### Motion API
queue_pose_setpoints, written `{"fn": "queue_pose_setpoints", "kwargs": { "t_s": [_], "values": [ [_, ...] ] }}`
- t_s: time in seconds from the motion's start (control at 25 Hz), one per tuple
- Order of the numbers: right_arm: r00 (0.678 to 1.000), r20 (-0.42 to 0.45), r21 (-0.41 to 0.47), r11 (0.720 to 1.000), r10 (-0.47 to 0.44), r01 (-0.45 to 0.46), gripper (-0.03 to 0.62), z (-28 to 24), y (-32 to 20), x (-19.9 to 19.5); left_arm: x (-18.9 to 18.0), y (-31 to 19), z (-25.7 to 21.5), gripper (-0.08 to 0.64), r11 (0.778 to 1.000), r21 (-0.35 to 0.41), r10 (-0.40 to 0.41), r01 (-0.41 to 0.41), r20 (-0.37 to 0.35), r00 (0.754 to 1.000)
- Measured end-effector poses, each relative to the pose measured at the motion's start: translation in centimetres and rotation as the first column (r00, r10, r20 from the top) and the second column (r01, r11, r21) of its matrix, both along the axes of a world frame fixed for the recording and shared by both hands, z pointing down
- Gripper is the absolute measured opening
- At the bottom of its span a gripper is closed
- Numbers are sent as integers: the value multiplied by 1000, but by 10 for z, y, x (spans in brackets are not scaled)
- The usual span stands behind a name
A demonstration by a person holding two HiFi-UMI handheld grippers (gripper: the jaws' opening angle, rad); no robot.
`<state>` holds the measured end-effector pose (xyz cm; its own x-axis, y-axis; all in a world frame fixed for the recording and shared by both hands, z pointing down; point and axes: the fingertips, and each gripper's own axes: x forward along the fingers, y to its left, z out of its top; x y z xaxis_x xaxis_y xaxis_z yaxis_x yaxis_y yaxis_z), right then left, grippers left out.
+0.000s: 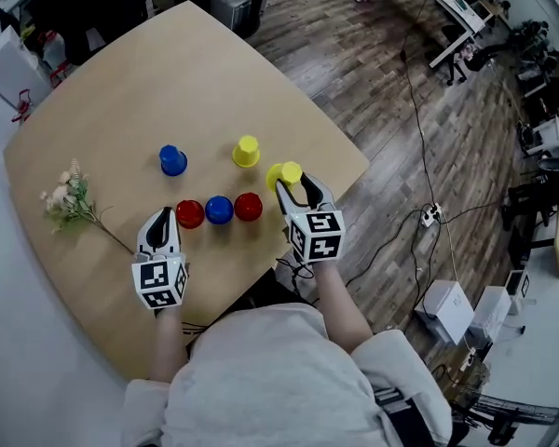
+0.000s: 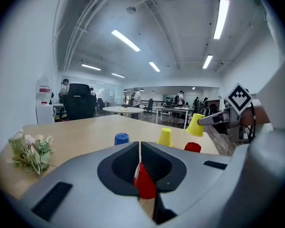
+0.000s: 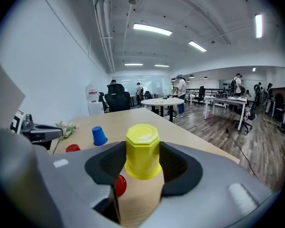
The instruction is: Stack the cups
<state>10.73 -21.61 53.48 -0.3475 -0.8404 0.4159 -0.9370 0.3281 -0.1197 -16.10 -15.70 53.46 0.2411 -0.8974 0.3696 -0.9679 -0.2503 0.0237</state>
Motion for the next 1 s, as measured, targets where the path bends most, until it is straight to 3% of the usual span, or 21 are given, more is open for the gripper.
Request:
{"fn": "queue_pose_setpoints", "kwargs": {
  "t_s": [0.24,0.52,1.0],
  "values": [
    [995,6,26,994,-103,102,225,-26,18,-43,3,4,-2,20,1000,-1,30,-30,-12,999],
    [979,-13,4,979,-202,202,225,-22,38,-89,-2,10,-2,20,999,0,45,-45,-26,999],
    [957,-100,-54,962,-271,267,225,3,49,-118,-23,19,-10,20,1000,13,11,-11,-46,999]
  ]
}}
